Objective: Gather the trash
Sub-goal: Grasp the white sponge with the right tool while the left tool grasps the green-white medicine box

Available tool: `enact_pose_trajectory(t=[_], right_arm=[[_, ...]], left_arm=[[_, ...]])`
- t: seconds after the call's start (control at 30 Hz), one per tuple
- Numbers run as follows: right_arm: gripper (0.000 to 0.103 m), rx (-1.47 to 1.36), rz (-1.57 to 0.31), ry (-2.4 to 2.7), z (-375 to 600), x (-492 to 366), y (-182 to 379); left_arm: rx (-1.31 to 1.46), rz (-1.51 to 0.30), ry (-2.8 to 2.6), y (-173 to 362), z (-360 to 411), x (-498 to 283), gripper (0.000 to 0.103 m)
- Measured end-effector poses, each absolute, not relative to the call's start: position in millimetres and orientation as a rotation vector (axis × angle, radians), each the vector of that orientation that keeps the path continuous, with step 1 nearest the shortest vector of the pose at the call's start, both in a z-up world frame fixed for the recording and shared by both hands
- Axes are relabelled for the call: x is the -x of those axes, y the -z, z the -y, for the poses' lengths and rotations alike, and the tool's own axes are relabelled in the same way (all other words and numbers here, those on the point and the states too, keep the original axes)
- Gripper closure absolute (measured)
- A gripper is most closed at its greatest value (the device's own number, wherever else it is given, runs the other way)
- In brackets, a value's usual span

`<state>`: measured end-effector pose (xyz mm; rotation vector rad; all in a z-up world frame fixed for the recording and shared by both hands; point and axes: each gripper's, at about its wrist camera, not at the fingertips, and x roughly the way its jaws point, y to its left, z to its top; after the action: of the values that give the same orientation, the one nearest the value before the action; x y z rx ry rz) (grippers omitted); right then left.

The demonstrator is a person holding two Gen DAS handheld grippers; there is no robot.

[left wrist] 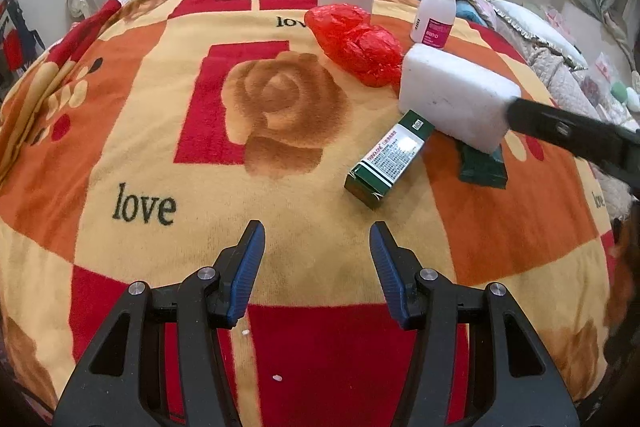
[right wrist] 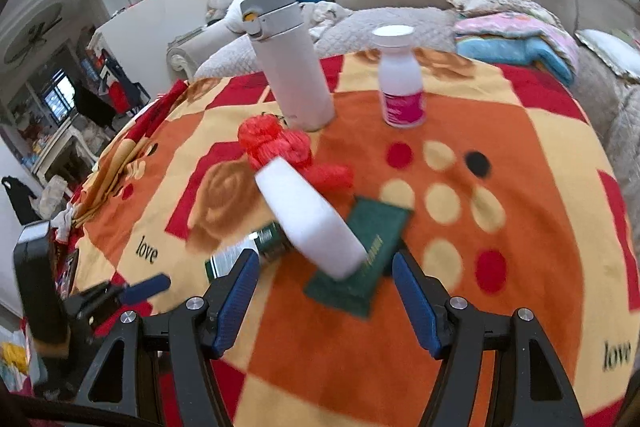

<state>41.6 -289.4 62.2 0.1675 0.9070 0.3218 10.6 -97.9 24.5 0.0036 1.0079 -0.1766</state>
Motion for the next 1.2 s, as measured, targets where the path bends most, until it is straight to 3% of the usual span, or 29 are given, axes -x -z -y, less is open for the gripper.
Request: enact_pose_trajectory(t=[0.03, 0.1, 0.5, 0.57, 0.67, 0.77, 0.8, 0.9, 1.03, 1.2], right_arm=[[0.037, -0.173, -0.902, -0.327, 287.4, -46.8, -60.4], [0.064, -0.221, -0.9, -0.336, 288.1, -55.0, -56.7], [0.066, -0.597, -0.922, -0.322, 375.7, 15.7, -61.9], [0.065, -0.608, -0.972, -0.226, 395.2, 28.4, -51.0], [0.049, -0.636, -1.007, -0.097, 416.8, 37.2, -34.4], [0.046, -0.566, -0.991, -0.095, 415.9, 38.0, -35.1], [0.036, -0.534, -0.987, -0.096, 414.0, 36.5, -35.9], [0.021, -0.372, -0.953, -0.133, 395.4, 31.3, -46.2], [0.016, -0.146, -0.949, -0.153, 377.1, 16.7, -45.4], [0.015, 0.045, -1.01, -0.206, 364.9, 0.4, -27.6]], left_arm=[[0.0, -1.01, 0.179, -24.4, 97.2, -11.3, 0.05], [-0.002, -1.009, 0.18, -25.1, 97.1, -11.5, 0.05], [0.046, -0.996, 0.187, -26.1, 98.3, -14.1, 0.05], [0.052, -0.993, 0.191, -26.7, 101.6, -15.0, 0.05], [0.055, -0.991, 0.194, -28.3, 106.5, -16.0, 0.05], [0.054, -0.977, 0.199, -31.1, 109.2, -15.5, 0.05], [0.052, -0.969, 0.201, -32.3, 109.5, -15.9, 0.05], [0.042, -0.955, 0.216, -34.0, 109.4, -18.5, 0.05], [-0.032, -0.925, 0.256, -35.8, 114.6, -26.0, 0.041], [-0.18, -0.943, 0.306, -29.5, 131.0, -42.0, 0.04]])
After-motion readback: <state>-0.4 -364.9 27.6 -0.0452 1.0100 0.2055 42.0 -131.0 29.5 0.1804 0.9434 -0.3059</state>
